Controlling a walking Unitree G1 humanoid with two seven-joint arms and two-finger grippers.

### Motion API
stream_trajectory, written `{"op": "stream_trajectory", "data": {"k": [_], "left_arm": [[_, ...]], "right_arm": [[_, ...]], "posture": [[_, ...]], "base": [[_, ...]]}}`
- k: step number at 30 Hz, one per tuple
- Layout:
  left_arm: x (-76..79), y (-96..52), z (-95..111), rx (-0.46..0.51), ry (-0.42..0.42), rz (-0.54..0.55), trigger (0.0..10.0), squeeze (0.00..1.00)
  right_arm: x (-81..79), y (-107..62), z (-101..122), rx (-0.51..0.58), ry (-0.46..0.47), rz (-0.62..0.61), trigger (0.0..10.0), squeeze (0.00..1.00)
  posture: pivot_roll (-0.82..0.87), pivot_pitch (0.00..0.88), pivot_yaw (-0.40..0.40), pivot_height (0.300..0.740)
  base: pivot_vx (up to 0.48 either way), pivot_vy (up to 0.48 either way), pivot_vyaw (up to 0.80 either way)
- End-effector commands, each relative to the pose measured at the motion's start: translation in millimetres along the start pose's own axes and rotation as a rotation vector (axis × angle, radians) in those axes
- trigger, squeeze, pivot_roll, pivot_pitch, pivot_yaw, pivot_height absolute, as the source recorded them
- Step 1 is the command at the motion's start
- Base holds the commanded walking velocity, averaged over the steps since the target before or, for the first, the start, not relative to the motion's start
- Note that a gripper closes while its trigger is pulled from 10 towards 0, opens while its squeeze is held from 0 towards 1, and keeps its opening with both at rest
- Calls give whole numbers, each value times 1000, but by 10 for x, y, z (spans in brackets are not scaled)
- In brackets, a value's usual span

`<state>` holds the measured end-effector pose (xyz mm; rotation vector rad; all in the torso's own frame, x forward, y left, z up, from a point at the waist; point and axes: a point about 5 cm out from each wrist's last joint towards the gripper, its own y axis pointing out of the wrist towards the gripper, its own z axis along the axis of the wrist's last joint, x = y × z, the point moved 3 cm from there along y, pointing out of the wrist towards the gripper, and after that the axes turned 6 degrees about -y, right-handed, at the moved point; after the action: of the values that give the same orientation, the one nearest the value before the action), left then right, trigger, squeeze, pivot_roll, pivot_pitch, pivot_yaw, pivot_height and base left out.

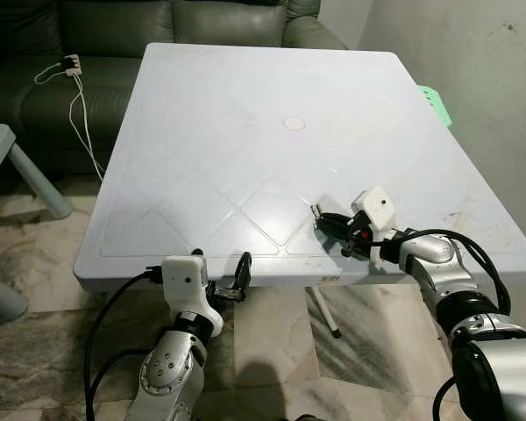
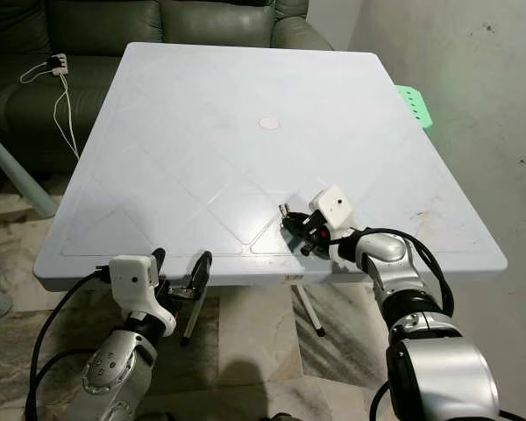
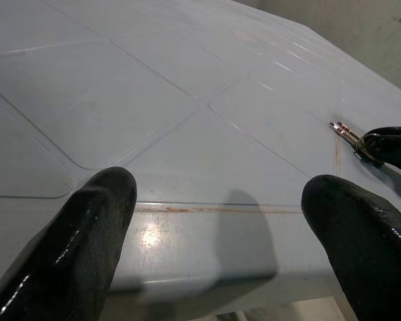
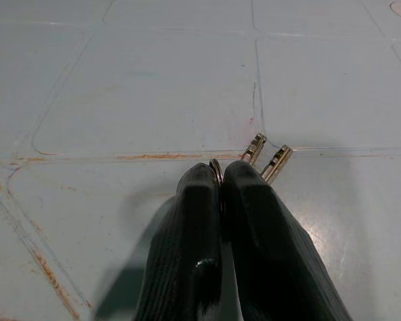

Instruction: Hang keys on a hook

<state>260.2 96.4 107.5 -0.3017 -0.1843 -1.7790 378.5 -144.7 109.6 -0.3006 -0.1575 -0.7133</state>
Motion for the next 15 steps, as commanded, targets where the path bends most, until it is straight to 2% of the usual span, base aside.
{"op": "stream_trajectory", "data": {"k": [1,5,6,7,15], "left_arm": [[66,-11,-60,-23,-30,-2,10000,0],[67,-10,-63,-23,-30,-2,10000,0],[66,-10,-62,-23,-31,-2,10000,0],[66,-10,-62,-23,-31,-2,10000,0],[63,-9,-59,-22,-29,-2,10000,0]], "right_arm": [[9,-56,-75,-25,10,-4,10000,0],[11,-56,-72,-17,22,-7,10000,0],[18,-57,-70,-15,27,-14,4706,0],[36,-60,-62,-7,37,-30,0,0],[130,-84,23,72,124,-83,0,0]], "posture": [[102,155,-129,740],[103,154,-130,740],[103,154,-130,740],[102,155,-129,740],[102,154,-130,740]], "base": [[0,0,0],[0,0,0],[0,0,0],[0,0,0],[0,0,0]]}}
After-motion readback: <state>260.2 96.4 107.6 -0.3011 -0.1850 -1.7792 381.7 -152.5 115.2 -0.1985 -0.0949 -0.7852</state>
